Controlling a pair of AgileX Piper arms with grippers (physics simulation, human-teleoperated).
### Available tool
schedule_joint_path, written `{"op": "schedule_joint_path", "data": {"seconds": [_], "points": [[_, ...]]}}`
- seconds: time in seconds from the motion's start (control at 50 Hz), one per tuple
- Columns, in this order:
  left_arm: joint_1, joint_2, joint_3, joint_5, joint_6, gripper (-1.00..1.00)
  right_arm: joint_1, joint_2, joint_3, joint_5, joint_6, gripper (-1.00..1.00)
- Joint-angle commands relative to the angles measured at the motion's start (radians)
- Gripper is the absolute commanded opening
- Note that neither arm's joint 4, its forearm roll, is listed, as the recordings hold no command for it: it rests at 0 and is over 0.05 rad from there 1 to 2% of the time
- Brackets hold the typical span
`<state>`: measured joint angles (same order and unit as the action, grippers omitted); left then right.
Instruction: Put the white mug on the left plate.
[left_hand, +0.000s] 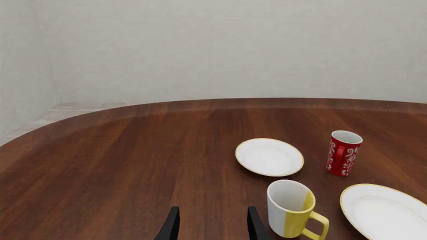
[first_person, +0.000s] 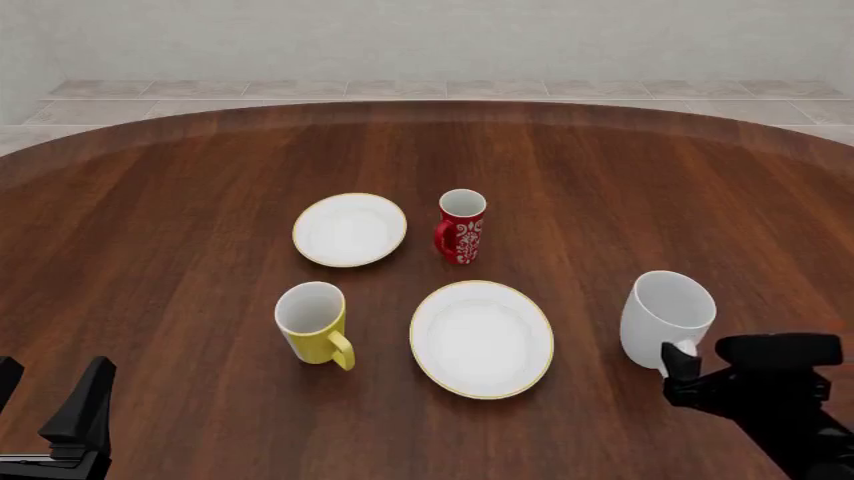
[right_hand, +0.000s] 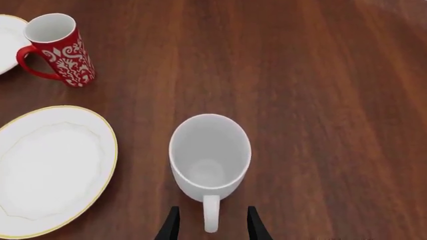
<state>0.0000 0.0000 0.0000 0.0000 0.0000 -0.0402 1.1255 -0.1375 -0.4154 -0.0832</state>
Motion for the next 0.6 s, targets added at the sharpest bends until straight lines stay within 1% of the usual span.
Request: {"op": "schedule_joint_path", "data": {"seconds": [0.02, 0.14, 0.42, 0.6], "points": [[0.0, 0.0, 0.0, 0.0, 0.0, 1.0, 0.0, 0.037, 0.011, -0.041, 0.004, 1.0], [0.0, 0.0, 0.0, 0.0, 0.0, 1.0, 0.002, 0.071, 0.018, -0.076, 0.008, 1.0], [0.0, 0.0, 0.0, 0.0, 0.0, 1.0, 0.002, 0.1, 0.027, -0.11, 0.01, 1.0], [0.0, 0.0, 0.0, 0.0, 0.0, 1.0, 0.004, 0.156, 0.029, -0.161, 0.014, 1.0]]}}
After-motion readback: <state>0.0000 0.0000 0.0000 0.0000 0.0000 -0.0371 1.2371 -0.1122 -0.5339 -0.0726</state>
